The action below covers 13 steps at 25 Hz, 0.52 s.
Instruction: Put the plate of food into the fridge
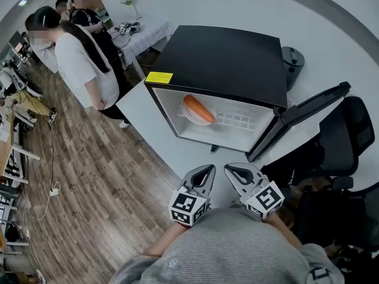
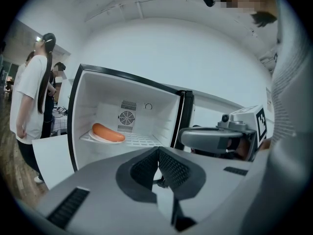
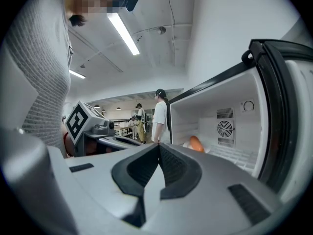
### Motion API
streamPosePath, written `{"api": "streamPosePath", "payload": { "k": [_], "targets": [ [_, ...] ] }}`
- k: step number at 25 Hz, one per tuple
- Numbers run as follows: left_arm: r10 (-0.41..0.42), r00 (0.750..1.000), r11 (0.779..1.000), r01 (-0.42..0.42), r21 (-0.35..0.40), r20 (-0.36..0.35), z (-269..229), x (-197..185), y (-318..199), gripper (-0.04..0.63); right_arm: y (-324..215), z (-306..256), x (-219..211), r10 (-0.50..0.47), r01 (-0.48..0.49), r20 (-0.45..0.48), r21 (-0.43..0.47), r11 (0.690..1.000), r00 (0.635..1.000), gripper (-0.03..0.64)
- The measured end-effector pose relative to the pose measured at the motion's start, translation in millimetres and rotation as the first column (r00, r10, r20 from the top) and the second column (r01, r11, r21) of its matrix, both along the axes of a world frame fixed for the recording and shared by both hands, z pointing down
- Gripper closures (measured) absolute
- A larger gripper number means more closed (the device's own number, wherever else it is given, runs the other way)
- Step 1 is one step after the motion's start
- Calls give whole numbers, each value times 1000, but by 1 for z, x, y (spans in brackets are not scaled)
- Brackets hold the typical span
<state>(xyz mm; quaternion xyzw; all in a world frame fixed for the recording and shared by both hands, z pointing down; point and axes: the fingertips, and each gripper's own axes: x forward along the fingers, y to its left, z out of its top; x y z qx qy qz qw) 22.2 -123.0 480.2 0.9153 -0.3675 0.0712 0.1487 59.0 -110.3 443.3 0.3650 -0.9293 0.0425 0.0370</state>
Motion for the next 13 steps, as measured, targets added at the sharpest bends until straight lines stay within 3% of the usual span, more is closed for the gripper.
{"api": "streamPosePath", "payload": {
  "k": [13],
  "targets": [
    [15,1000,1000,-15,-6,9,3,4,-5,583,-5,2,1,4,-4,2,-5,1000,1000,604]
  ]
}}
